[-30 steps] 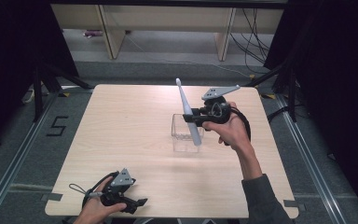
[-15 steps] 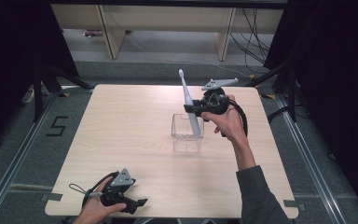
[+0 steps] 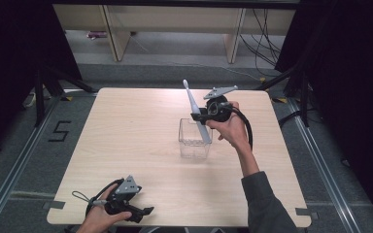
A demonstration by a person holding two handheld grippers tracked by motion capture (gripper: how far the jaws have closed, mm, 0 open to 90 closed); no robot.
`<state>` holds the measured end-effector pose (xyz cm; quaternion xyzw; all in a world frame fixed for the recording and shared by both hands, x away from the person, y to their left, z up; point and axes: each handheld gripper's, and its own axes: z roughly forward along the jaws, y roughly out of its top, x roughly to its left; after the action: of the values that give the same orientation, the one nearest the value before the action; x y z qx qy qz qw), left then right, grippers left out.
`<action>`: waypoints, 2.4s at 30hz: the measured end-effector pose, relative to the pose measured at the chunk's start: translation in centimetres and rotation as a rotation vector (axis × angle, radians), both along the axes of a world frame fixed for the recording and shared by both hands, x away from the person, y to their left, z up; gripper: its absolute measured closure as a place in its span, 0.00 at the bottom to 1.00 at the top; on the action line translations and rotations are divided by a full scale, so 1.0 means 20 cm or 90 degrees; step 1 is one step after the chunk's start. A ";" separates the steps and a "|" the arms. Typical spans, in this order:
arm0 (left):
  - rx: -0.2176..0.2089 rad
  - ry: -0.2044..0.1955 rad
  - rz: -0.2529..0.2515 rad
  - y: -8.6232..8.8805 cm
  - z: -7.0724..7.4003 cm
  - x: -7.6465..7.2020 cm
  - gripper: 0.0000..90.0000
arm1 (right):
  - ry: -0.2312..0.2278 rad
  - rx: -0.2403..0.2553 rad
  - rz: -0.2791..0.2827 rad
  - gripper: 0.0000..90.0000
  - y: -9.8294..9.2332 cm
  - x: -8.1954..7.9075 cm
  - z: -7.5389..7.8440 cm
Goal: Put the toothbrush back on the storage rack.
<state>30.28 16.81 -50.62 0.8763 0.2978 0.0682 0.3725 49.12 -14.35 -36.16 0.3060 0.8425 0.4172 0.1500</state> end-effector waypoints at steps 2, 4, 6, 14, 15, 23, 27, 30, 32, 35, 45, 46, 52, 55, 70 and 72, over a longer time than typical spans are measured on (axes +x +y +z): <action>-0.003 0.002 0.000 0.00 0.00 0.00 0.17 | 0.020 0.001 -0.006 0.74 0.01 0.00 -0.02; -0.001 0.003 -0.001 0.00 0.00 0.00 0.17 | 0.012 -0.004 -0.002 0.74 0.00 0.02 -0.04; -0.001 0.003 -0.001 0.00 0.00 0.00 0.17 | 0.029 0.003 -0.012 0.74 0.01 0.02 -0.05; 0.000 0.001 0.000 0.00 0.00 0.00 0.17 | 0.016 -0.007 0.000 0.74 0.02 0.04 -0.09; 0.000 0.001 0.000 0.00 0.00 0.00 0.17 | 0.036 -0.003 -0.010 0.74 0.03 0.03 -0.10; 0.000 0.002 -0.001 0.00 0.00 0.00 0.17 | 0.044 -0.015 -0.009 0.74 0.03 0.04 -0.16; 0.001 0.004 -0.003 0.00 0.00 0.00 0.17 | 0.050 -0.025 -0.007 0.74 0.05 0.05 -0.19; -0.001 0.002 0.000 0.00 0.00 0.00 0.17 | 0.054 -0.029 -0.001 0.74 0.07 0.05 -0.21; 0.001 0.001 -0.001 0.00 0.00 0.00 0.17 | 0.051 -0.027 -0.002 0.74 0.08 0.05 -0.22; 0.000 0.001 0.000 0.00 0.00 0.00 0.17 | 0.055 -0.043 -0.003 0.74 0.10 0.05 -0.23; -0.001 0.001 0.000 0.00 0.00 0.00 0.17 | 0.064 -0.064 0.007 0.74 0.11 0.07 -0.28; 0.000 0.001 -0.001 0.00 0.00 0.00 0.17 | 0.077 -0.062 0.001 0.74 0.12 0.07 -0.28; 0.000 0.002 -0.001 0.00 0.00 0.00 0.17 | 0.072 -0.072 0.009 0.74 0.12 0.07 -0.30; 0.000 0.002 -0.001 0.00 0.00 0.00 0.17 | 0.080 -0.079 0.008 0.74 0.13 0.07 -0.31; -0.001 0.000 0.000 0.00 0.00 0.00 0.17 | 0.091 -0.095 0.000 0.74 0.16 0.09 -0.33; -0.003 0.001 0.002 0.00 0.00 0.00 0.17 | 0.111 -0.094 -0.025 0.74 0.16 0.07 -0.33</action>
<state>30.24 16.80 -50.61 0.8750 0.2993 0.0676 0.3744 50.61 -11.07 -42.80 0.3455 0.8747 0.3229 0.1065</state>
